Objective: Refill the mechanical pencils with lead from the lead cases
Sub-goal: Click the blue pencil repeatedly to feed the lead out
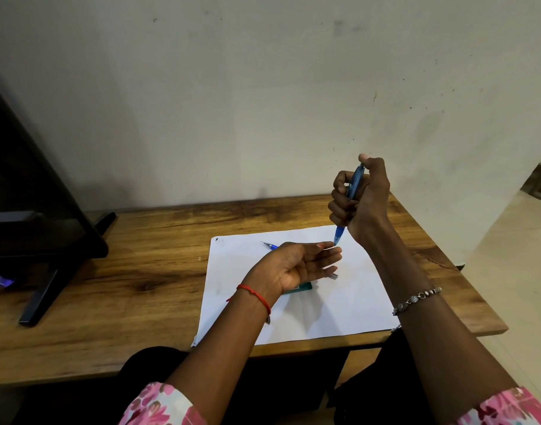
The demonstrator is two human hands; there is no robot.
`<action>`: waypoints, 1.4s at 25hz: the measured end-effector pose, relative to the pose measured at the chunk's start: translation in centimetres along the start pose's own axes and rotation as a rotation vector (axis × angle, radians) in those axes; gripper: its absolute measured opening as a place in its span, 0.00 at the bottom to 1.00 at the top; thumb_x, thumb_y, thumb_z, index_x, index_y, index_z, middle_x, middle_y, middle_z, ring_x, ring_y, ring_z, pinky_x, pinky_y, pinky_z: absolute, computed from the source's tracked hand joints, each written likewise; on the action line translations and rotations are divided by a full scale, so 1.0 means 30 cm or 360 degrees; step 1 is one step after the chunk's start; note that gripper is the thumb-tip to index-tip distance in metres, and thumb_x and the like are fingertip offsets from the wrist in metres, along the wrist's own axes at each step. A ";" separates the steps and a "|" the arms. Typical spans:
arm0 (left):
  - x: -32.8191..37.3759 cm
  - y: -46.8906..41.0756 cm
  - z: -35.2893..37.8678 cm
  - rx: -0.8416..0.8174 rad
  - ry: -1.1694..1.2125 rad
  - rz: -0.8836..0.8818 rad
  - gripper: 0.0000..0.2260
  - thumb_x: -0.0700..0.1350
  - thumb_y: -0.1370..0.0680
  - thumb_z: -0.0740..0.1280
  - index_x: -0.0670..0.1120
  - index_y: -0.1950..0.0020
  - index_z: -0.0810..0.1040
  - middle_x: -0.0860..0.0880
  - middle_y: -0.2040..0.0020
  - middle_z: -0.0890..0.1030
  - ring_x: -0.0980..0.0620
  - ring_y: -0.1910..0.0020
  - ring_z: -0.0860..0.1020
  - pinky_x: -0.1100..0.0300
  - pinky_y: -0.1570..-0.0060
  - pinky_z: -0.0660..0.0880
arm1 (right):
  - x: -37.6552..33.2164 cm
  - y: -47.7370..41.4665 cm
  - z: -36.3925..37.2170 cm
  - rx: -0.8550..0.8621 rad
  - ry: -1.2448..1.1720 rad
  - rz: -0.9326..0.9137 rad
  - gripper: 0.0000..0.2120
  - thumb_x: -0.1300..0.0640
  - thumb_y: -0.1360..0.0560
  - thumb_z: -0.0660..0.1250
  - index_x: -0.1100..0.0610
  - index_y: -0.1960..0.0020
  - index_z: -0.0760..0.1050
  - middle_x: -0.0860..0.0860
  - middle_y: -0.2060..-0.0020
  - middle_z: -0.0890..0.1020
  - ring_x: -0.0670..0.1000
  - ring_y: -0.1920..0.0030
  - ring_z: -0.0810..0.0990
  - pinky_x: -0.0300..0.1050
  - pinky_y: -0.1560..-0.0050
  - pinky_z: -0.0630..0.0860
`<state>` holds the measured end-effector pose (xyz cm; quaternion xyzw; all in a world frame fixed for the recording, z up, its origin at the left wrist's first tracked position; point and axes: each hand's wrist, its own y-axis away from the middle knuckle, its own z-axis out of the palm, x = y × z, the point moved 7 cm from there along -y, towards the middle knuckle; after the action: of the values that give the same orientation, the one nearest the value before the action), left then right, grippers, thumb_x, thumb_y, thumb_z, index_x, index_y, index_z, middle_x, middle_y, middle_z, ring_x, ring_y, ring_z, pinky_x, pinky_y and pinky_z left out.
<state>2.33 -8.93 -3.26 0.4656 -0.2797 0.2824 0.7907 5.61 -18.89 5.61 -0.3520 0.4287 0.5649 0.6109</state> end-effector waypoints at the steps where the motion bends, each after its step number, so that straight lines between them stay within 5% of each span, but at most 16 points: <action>1: -0.001 -0.001 -0.002 -0.0003 0.0002 0.0002 0.09 0.36 0.20 0.58 0.37 0.53 0.77 0.42 0.60 0.83 0.47 0.57 0.81 0.51 0.47 0.77 | -0.001 0.001 0.002 -0.0006 -0.0008 -0.0003 0.27 0.41 0.23 0.49 0.58 0.73 0.62 0.47 0.84 0.59 0.45 0.82 0.55 0.33 0.75 0.54; 9: 0.000 -0.002 -0.002 -0.0006 0.0000 0.0003 0.09 0.36 0.21 0.58 0.37 0.52 0.77 0.41 0.58 0.83 0.47 0.58 0.81 0.53 0.52 0.78 | -0.003 0.002 0.004 -0.0025 -0.0027 -0.0009 0.28 0.41 0.23 0.48 0.58 0.74 0.63 0.47 0.84 0.59 0.45 0.82 0.54 0.34 0.73 0.52; 35: -0.003 -0.002 0.001 -0.0011 0.0020 -0.0003 0.09 0.35 0.20 0.57 0.36 0.52 0.77 0.41 0.55 0.82 0.46 0.56 0.80 0.52 0.46 0.75 | -0.009 0.004 -0.012 0.0033 -0.0003 -0.0042 0.28 0.40 0.23 0.50 0.59 0.73 0.65 0.47 0.84 0.59 0.45 0.82 0.55 0.35 0.74 0.52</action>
<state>2.29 -8.99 -3.35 0.4614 -0.2753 0.2836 0.7943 5.45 -19.31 5.72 -0.3509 0.4291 0.5526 0.6224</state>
